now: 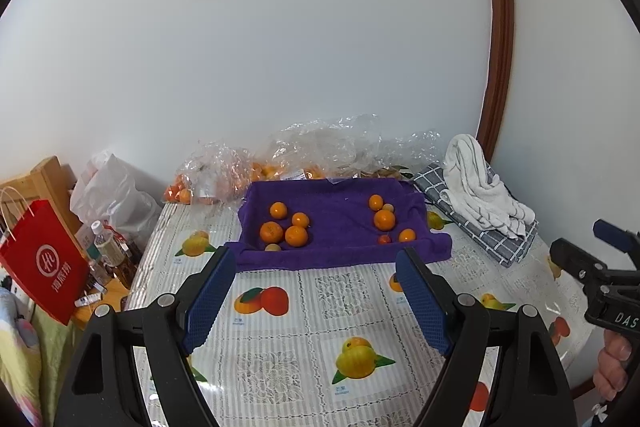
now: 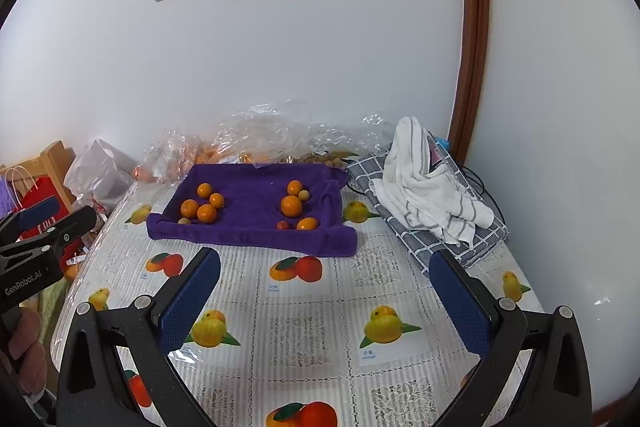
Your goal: Organize fruits
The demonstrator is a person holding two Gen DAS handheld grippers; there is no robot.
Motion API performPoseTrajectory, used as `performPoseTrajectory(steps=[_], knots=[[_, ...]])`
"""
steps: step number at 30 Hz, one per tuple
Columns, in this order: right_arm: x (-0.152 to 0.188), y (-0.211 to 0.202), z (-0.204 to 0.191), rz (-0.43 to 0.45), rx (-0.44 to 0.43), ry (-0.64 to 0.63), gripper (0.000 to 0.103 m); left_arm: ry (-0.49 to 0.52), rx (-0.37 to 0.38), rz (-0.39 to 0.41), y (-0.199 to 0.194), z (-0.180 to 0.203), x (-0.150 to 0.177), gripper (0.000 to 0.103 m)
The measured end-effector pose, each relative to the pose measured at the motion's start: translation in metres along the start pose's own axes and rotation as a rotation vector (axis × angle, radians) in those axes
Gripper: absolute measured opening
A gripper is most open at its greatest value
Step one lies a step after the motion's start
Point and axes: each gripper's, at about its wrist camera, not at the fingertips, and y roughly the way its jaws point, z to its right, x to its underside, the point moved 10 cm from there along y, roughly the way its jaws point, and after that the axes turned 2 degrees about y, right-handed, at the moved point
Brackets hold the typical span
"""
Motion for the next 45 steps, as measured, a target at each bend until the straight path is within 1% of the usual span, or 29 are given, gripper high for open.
performPoseTrajectory(steps=[12, 24, 35, 45], knots=[[-0.001, -0.003, -0.004, 0.006, -0.005, -0.008, 0.103, -0.013, 0.011, -0.001, -0.003, -0.002, -0.001, 0.081], [-0.002, -0.007, -0.002, 0.013, -0.013, 0.006, 0.103, -0.002, 0.011, 0.001, -0.008, 0.0, -0.002, 0.081], [-0.001, -0.01, -0.003, 0.014, -0.011, -0.011, 0.103, 0.006, 0.016, 0.007, -0.011, 0.004, -0.003, 0.081], [-0.001, -0.011, -0.006, 0.013, -0.019, -0.014, 0.103, 0.003, 0.004, 0.006, -0.013, 0.002, -0.003, 0.081]])
